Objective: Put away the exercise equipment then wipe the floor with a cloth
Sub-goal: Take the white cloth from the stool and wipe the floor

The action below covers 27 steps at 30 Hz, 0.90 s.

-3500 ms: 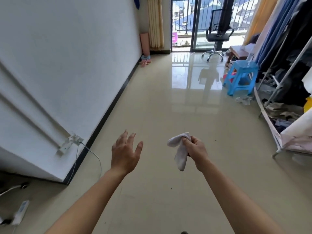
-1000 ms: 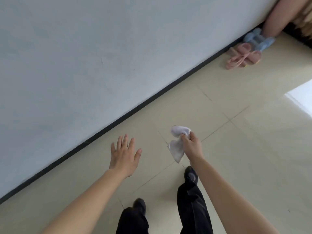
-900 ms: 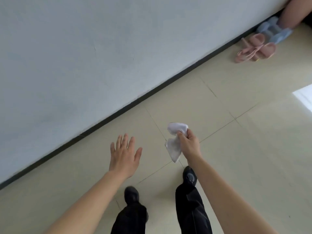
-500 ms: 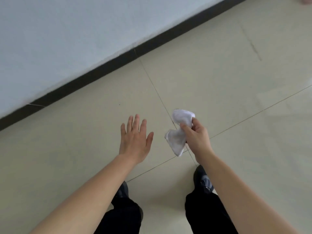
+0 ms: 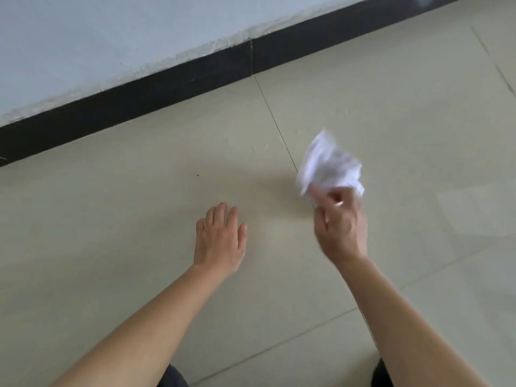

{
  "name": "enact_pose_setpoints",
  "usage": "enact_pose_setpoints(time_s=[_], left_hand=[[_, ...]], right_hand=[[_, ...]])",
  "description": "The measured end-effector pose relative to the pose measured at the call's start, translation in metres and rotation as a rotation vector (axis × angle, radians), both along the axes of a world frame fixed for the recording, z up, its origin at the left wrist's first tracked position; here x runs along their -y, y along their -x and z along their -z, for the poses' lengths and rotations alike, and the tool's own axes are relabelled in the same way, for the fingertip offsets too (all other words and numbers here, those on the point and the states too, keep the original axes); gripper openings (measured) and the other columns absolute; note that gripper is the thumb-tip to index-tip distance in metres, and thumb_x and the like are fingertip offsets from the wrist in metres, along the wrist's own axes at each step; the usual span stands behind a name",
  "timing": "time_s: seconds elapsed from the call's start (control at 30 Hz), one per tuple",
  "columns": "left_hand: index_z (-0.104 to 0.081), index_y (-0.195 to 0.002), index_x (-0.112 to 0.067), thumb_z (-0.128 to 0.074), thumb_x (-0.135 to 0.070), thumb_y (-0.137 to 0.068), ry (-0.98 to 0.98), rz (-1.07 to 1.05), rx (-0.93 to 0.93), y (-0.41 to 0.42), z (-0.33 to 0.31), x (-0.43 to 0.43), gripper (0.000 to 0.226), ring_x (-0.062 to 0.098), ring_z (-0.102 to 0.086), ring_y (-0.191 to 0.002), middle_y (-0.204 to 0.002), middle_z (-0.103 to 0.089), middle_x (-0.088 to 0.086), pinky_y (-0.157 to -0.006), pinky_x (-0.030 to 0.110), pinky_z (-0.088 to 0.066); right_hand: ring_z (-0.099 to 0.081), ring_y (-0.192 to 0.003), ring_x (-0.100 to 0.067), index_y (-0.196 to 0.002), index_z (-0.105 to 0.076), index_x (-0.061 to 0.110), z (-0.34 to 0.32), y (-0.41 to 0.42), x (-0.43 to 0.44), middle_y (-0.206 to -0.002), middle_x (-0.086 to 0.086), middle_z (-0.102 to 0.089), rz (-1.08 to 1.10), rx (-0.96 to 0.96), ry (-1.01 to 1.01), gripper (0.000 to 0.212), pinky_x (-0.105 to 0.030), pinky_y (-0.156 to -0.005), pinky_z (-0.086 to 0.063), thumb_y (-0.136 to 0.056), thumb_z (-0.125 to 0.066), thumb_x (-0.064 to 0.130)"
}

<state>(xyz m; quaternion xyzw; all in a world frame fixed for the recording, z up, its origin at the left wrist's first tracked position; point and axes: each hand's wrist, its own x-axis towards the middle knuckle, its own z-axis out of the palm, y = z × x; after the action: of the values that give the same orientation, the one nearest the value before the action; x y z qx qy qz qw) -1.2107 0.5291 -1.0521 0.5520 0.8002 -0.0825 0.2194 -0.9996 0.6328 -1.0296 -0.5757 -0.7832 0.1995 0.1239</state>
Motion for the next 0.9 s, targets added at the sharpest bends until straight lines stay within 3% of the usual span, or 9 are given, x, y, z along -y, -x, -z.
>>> enact_pose_setpoints(time_s=[0.1,0.2,0.3,0.37,0.43,0.5,0.67,0.83,0.9], left_hand=[[-0.06,-0.123,-0.009,-0.036,-0.038,-0.09,-0.074,-0.012,-0.028,-0.001,0.028,0.009,0.051,0.037,-0.051,-0.118,-0.132,-0.055,0.018,-0.092,0.049,-0.043],[-0.06,-0.121,-0.008,-0.041,-0.036,-0.087,-0.199,-0.025,-0.059,0.003,0.049,0.007,0.047,0.037,-0.05,-0.117,-0.131,-0.054,0.019,-0.092,0.049,-0.037],[-0.059,-0.118,-0.008,-0.041,-0.04,-0.088,-0.214,0.038,-0.08,0.013,0.059,0.005,0.048,0.038,-0.051,-0.113,-0.129,-0.054,0.02,-0.09,0.048,-0.036],[-0.059,-0.117,-0.009,-0.038,-0.044,-0.088,-0.176,0.088,-0.08,0.016,0.053,0.006,0.05,0.038,-0.051,-0.115,-0.131,-0.052,0.021,-0.091,0.049,-0.038],[-0.058,-0.12,-0.008,-0.039,-0.045,-0.087,-0.14,0.063,-0.087,0.018,0.042,0.005,0.054,0.038,-0.044,-0.125,-0.138,-0.048,0.022,-0.094,0.051,-0.036],[-0.054,-0.129,-0.004,-0.04,-0.05,-0.087,-0.125,-0.012,-0.086,0.021,0.039,0.003,0.063,0.037,-0.038,-0.134,-0.145,-0.042,0.022,-0.098,0.055,-0.035],[-0.04,-0.145,-0.005,-0.028,-0.063,-0.09,-0.127,0.013,-0.12,0.037,0.055,0.007,0.081,0.03,-0.027,-0.146,-0.157,-0.032,0.014,-0.106,0.055,-0.033],[-0.031,-0.151,-0.012,-0.021,-0.069,-0.088,-0.087,0.005,-0.104,0.038,0.056,0.017,0.086,0.024,-0.016,-0.15,-0.163,-0.018,0.007,-0.111,0.051,-0.029],[-0.03,-0.152,-0.014,-0.02,-0.071,-0.086,-0.083,0.007,-0.093,0.042,0.052,0.017,0.088,0.023,-0.016,-0.15,-0.163,-0.017,0.005,-0.112,0.05,-0.03]], right_hand=[[-0.054,-0.11,-0.029,-0.1,-0.074,0.033,0.055,0.002,0.015,-0.115,-0.005,-0.057,-0.129,0.104,0.092,0.033,-0.042,-0.102,-0.038,-0.08,-0.048,0.033],[-0.052,-0.104,-0.03,-0.092,-0.068,0.021,0.073,0.02,0.001,-0.107,-0.005,-0.055,0.103,-0.018,0.015,0.027,-0.04,-0.097,-0.034,-0.086,-0.049,0.038],[-0.035,-0.13,-0.037,-0.131,-0.054,0.022,0.079,0.037,-0.011,-0.14,-0.016,-0.038,0.127,0.079,0.079,0.048,-0.047,-0.11,-0.026,-0.093,-0.056,0.052],[-0.002,-0.151,-0.036,-0.157,-0.02,0.028,0.08,0.041,-0.006,-0.164,-0.016,-0.001,0.06,0.213,0.212,0.076,-0.05,-0.121,-0.007,-0.095,-0.045,0.064],[0.019,-0.151,-0.036,-0.16,0.004,0.028,0.08,0.041,0.002,-0.164,-0.014,0.022,0.047,0.251,0.293,0.087,-0.049,-0.123,0.007,-0.094,-0.035,0.071],[0.024,-0.15,-0.035,-0.159,0.012,0.03,0.08,0.037,0.001,-0.163,-0.014,0.027,0.019,0.262,0.308,0.089,-0.049,-0.123,0.011,-0.093,-0.028,0.075],[0.013,-0.152,-0.04,-0.159,0.004,0.037,0.085,0.023,-0.079,-0.166,-0.016,0.014,-0.245,0.391,0.158,0.09,-0.05,-0.124,0.006,-0.085,-0.015,0.085],[0.027,-0.148,-0.041,-0.157,0.015,0.033,0.082,0.061,-0.126,-0.163,-0.012,0.027,-0.005,0.435,0.329,0.09,-0.052,-0.119,0.016,-0.09,-0.022,0.08],[0.026,-0.147,-0.044,-0.158,0.013,0.029,0.08,0.091,-0.127,-0.163,-0.015,0.026,-0.019,0.408,0.343,0.086,-0.054,-0.119,0.016,-0.095,-0.023,0.074]])
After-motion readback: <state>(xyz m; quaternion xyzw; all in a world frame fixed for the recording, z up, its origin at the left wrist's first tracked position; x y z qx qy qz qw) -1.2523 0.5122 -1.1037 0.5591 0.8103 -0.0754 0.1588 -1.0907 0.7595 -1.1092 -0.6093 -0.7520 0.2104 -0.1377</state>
